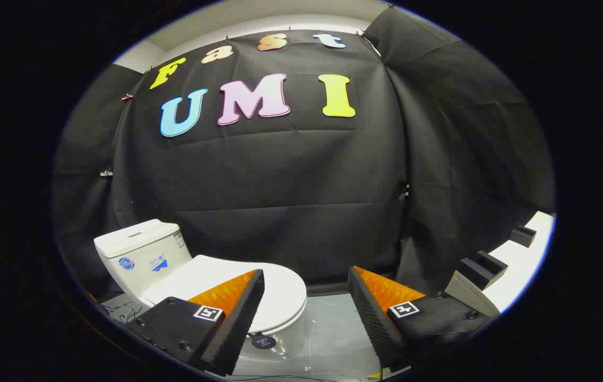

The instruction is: Open the toilet lid.

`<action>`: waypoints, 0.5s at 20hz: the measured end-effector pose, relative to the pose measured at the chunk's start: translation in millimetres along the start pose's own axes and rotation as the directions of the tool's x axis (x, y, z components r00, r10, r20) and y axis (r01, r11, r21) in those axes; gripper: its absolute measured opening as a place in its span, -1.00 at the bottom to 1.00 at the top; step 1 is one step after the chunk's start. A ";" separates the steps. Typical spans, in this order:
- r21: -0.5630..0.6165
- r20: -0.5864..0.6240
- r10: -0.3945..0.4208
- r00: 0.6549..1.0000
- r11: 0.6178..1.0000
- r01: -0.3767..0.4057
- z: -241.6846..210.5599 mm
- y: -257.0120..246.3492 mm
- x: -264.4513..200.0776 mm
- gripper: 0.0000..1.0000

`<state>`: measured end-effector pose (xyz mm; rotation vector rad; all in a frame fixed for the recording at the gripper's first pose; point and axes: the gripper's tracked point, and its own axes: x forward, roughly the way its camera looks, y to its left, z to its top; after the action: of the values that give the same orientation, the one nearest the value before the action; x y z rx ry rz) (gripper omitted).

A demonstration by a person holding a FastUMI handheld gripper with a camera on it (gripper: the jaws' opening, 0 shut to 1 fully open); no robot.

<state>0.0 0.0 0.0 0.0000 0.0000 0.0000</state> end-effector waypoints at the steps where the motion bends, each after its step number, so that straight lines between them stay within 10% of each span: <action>1: 0.005 -0.002 0.000 1.000 1.000 0.000 -0.5 -0.7 0.6 0.95; 10: 0.005 0.006 0.001 1.000 1.000 -0.001 2.7 0.6 -0.3 0.95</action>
<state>-0.3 0.6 2.7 0.0048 -0.0062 0.0007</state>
